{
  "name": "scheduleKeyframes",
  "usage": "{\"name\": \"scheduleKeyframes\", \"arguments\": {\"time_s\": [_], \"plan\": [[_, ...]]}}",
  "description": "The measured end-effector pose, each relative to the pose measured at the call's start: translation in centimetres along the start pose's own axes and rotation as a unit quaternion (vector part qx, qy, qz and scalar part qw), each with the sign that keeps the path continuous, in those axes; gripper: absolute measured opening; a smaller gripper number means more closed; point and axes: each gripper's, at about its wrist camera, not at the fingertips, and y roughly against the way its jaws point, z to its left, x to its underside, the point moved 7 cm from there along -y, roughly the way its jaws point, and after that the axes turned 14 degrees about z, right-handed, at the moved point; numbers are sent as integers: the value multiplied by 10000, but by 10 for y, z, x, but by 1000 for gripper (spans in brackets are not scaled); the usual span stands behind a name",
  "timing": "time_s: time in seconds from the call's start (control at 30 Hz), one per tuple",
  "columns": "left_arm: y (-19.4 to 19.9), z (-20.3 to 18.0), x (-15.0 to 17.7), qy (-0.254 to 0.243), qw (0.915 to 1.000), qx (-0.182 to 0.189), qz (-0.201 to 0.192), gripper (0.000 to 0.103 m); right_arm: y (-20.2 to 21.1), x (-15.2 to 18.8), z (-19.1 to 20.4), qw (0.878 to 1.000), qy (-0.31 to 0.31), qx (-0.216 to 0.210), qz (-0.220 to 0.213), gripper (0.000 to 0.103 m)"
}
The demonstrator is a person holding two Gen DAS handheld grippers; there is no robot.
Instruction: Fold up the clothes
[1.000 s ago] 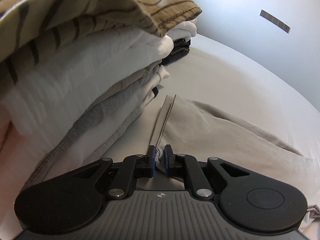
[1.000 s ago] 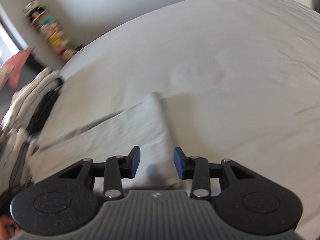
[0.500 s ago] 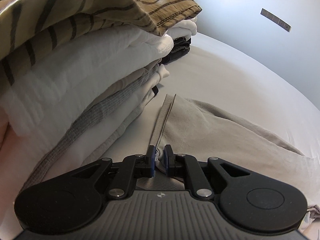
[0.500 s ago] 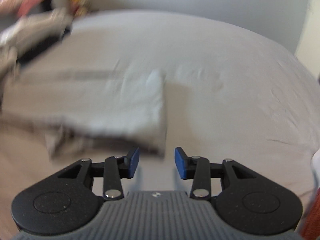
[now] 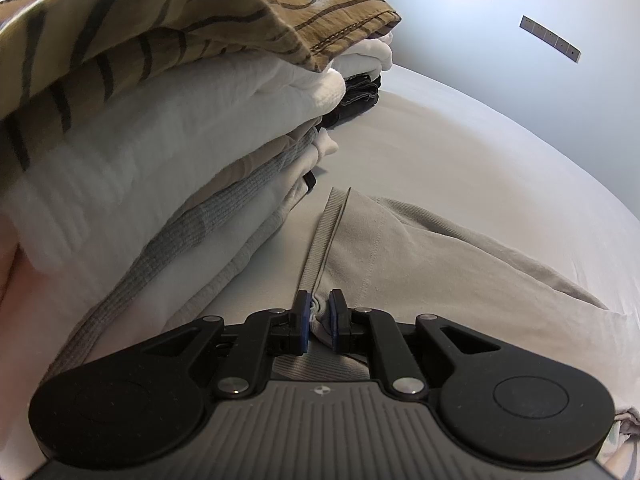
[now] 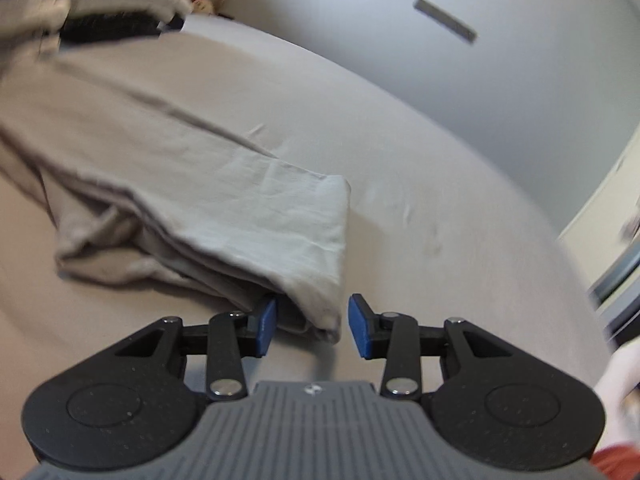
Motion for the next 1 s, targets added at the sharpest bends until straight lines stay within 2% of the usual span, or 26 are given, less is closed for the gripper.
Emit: {"name": "scheduleKeyframes", "arguments": {"time_s": [0.07, 0.2, 0.27, 0.63, 0.73, 0.77, 0.8, 0.97, 1.0], "plan": [[-1, 0, 0, -15, 10000, -9, -4, 12, -2, -2, 8, 9984, 372, 368, -190, 42], [-2, -1, 0, -74, 10000, -31, -4, 12, -13, -1, 19, 9873, 1086, 1076, -421, 43], [-2, -1, 0, -100, 9999, -47, 6, 12, -19, 4, 11, 9876, 1035, 1132, -320, 43], [-3, -2, 1, -216, 9997, -145, 33, 13, -15, 23, -13, 9913, 1136, 585, -302, 41], [-3, -1, 0, -216, 9997, -143, 36, 13, -13, 32, -17, 9907, 1227, 542, -247, 33], [-3, -1, 0, -201, 9997, -138, 39, 13, -14, 37, -20, 9909, 1227, 524, -152, 19], [-3, -1, 0, -187, 9997, -132, 40, 13, -13, 40, -24, 9921, 1160, 466, -99, 10], [-1, -1, 0, -169, 9998, -133, 28, 14, -2, 39, -56, 9995, 311, -66, -67, 13], [0, 0, 0, -163, 9997, -154, 19, 17, 1, 35, -62, 9996, 11, -259, -87, 17]]}}
